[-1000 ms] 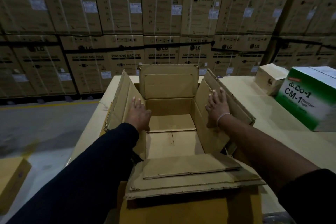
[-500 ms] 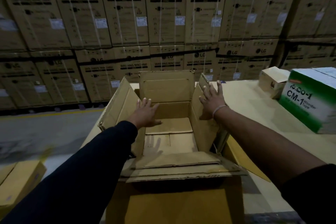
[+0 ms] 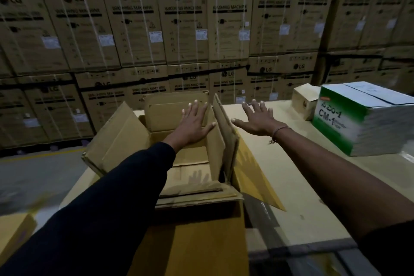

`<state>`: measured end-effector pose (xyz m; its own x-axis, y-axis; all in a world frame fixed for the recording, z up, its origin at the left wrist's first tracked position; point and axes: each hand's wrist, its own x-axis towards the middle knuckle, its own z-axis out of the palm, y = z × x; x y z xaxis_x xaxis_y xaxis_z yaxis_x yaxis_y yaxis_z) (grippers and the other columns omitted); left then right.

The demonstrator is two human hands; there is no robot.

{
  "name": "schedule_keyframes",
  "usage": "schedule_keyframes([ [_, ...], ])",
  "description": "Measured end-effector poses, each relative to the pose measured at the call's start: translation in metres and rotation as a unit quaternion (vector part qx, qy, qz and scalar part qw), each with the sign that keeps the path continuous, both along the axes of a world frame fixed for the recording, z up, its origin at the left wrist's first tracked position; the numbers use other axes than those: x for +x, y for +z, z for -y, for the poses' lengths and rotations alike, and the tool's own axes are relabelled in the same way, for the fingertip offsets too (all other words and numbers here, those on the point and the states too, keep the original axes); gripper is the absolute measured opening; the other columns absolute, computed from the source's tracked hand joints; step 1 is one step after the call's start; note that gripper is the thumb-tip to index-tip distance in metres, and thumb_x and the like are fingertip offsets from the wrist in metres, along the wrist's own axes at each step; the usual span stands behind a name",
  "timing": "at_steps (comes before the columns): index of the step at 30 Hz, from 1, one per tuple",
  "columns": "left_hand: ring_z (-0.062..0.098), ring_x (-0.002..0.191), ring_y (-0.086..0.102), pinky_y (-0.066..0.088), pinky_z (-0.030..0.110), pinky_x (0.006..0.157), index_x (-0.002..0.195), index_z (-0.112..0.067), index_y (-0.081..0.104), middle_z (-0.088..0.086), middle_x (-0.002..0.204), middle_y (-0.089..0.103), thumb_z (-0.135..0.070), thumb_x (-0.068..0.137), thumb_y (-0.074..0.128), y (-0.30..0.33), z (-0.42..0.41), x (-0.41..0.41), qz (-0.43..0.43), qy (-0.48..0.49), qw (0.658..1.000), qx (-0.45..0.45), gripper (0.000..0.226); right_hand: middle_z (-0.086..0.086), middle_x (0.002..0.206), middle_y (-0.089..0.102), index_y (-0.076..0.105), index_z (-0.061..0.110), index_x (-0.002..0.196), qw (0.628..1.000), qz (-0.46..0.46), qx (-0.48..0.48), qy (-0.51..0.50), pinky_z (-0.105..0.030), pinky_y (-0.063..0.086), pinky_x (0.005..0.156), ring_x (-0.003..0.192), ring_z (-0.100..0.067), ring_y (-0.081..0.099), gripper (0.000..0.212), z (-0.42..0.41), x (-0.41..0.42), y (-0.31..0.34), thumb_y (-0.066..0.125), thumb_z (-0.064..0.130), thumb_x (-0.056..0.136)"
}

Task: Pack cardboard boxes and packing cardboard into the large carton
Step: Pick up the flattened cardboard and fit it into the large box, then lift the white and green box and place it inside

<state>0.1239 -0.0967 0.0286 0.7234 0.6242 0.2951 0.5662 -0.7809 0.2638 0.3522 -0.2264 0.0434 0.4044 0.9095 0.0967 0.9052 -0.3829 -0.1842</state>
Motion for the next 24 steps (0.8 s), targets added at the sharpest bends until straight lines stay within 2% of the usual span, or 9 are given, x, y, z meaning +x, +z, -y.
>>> schedule_keyframes([
  [5, 0.032, 0.158, -0.014, -0.007, 0.050, 0.126, 0.166, -0.028, 0.004, 0.012, 0.173, -0.009, -0.059, 0.103, 0.043, -0.003, 0.034, 0.061, 0.033, -0.023, 0.999, -0.005, 0.080, -0.011, 0.175, -0.009, 0.003, 0.027, 0.168, 0.997, -0.050, 0.048, -0.031, -0.058, -0.004, 0.125, 0.160, -0.036, -0.014, 0.094, 0.059, 0.050, -0.015, 0.031, 0.080, 0.096],
  [8, 0.032, 0.159, -0.014, -0.005, 0.049, 0.127, 0.167, -0.023, 0.003, 0.012, 0.173, -0.010, -0.059, 0.105, 0.040, -0.006, 0.061, 0.107, 0.021, -0.034, 0.999, -0.011, 0.081, -0.011, 0.175, -0.008, 0.003, 0.027, 0.168, 0.994, -0.073, 0.053, -0.065, -0.057, -0.004, 0.126, 0.160, -0.034, -0.015, 0.093, 0.095, 0.080, -0.023, 0.032, 0.079, 0.097],
  [13, 0.032, 0.159, -0.015, -0.004, 0.050, 0.128, 0.167, -0.022, 0.000, 0.013, 0.173, -0.013, -0.058, 0.107, 0.036, -0.011, 0.101, 0.186, 0.012, -0.086, 0.996, -0.015, 0.079, -0.011, 0.175, -0.009, 0.004, 0.026, 0.168, 0.989, -0.074, 0.051, -0.116, -0.056, -0.007, 0.126, 0.160, -0.034, -0.015, 0.091, 0.143, 0.138, -0.034, 0.031, 0.077, 0.098],
  [16, 0.032, 0.159, -0.015, -0.005, 0.049, 0.128, 0.167, -0.021, 0.000, 0.013, 0.172, -0.013, -0.056, 0.107, 0.035, -0.020, 0.112, 0.235, 0.009, -0.125, 0.992, -0.008, 0.078, -0.011, 0.175, -0.007, 0.006, 0.027, 0.168, 0.985, -0.064, 0.068, -0.146, -0.056, -0.003, 0.127, 0.160, -0.035, -0.011, 0.089, 0.166, 0.178, -0.040, 0.033, 0.076, 0.098],
  [24, 0.035, 0.159, -0.012, -0.003, 0.050, 0.127, 0.167, -0.019, 0.001, 0.015, 0.172, -0.011, -0.052, 0.109, 0.036, -0.059, 0.118, 0.387, 0.049, -0.158, 0.983, -0.083, 0.075, -0.013, 0.175, -0.005, 0.009, 0.024, 0.168, 0.976, -0.049, 0.071, -0.201, -0.056, -0.006, 0.127, 0.160, -0.035, -0.013, 0.087, 0.214, 0.306, -0.067, 0.039, 0.070, 0.101],
])
